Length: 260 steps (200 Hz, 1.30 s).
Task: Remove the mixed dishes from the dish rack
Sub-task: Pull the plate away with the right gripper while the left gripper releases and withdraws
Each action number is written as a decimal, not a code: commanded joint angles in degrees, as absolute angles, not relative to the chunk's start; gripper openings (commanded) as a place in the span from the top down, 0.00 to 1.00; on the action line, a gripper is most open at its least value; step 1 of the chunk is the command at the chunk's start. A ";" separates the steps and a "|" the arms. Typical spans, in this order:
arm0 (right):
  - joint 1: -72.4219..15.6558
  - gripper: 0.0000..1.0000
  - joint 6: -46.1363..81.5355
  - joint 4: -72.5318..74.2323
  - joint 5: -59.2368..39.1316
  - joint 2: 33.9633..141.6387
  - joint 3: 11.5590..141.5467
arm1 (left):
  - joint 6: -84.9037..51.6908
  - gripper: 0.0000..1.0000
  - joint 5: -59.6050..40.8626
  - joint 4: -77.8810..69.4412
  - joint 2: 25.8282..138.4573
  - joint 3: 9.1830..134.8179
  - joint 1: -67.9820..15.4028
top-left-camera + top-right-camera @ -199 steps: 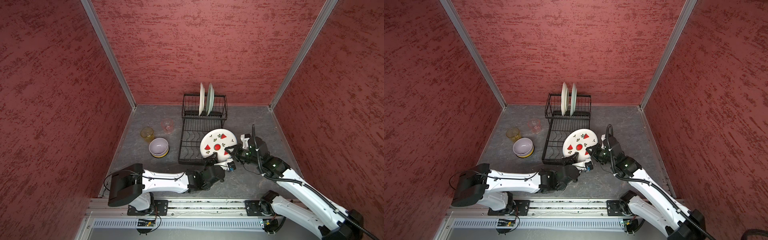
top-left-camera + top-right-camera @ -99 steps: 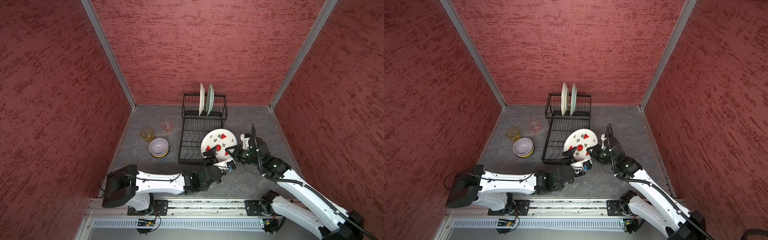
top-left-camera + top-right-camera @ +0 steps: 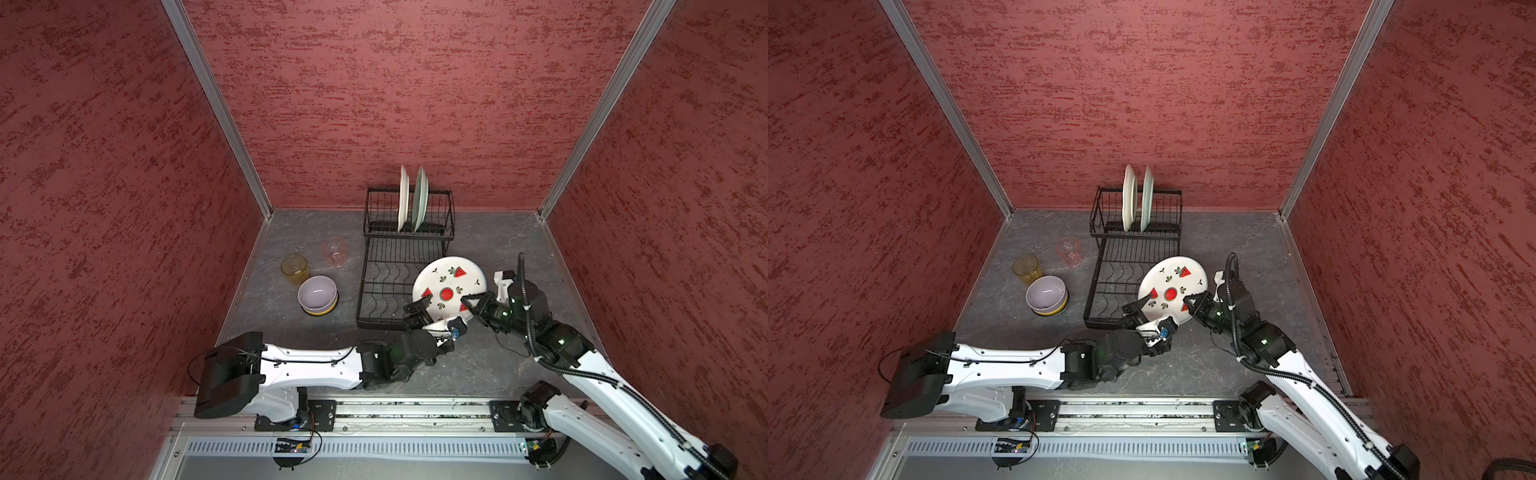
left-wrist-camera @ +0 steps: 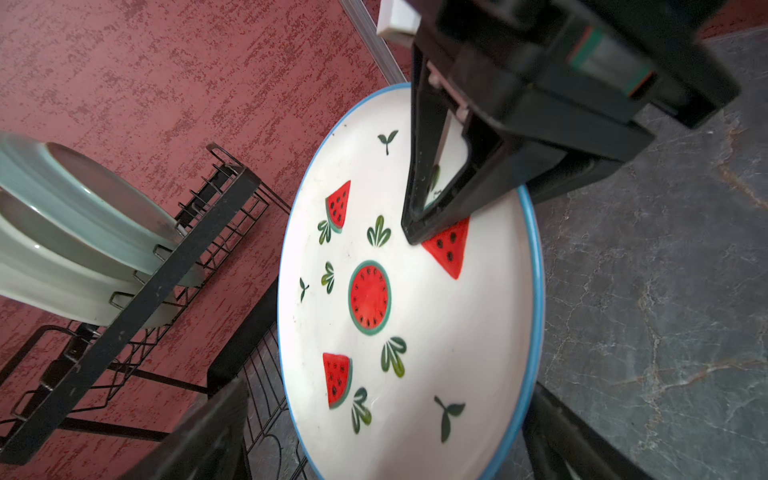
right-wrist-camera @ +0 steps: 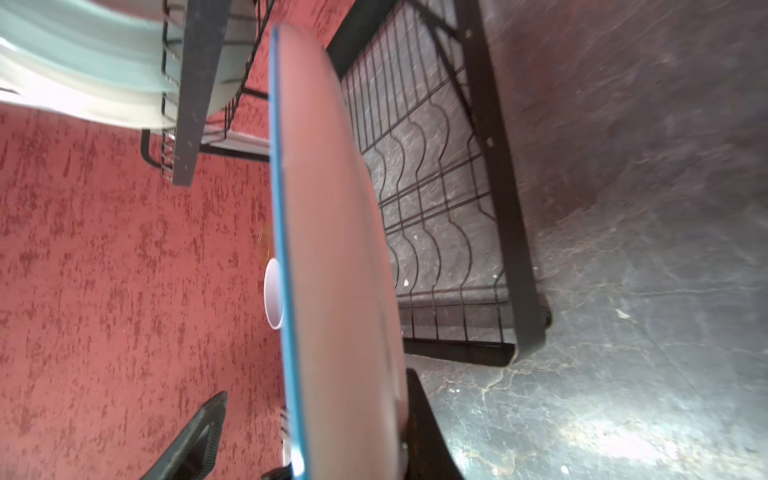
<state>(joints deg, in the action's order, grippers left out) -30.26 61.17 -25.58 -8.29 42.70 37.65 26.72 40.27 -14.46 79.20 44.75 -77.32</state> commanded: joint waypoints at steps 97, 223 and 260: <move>-28.20 1.00 66.97 -32.82 10.49 29.78 34.98 | 23.29 0.00 37.09 -22.14 77.27 44.26 -73.58; -26.82 1.00 71.54 -39.44 20.26 26.34 33.82 | 18.06 0.00 33.31 -22.73 72.57 42.39 -68.87; -26.22 1.00 71.19 -37.54 20.12 29.00 33.66 | 17.21 0.01 32.99 -23.05 71.55 40.96 -67.97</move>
<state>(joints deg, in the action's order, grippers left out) -27.03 70.11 -43.57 17.37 28.25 32.38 18.79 34.26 -21.50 72.79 42.02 -68.60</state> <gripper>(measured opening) 0.163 0.994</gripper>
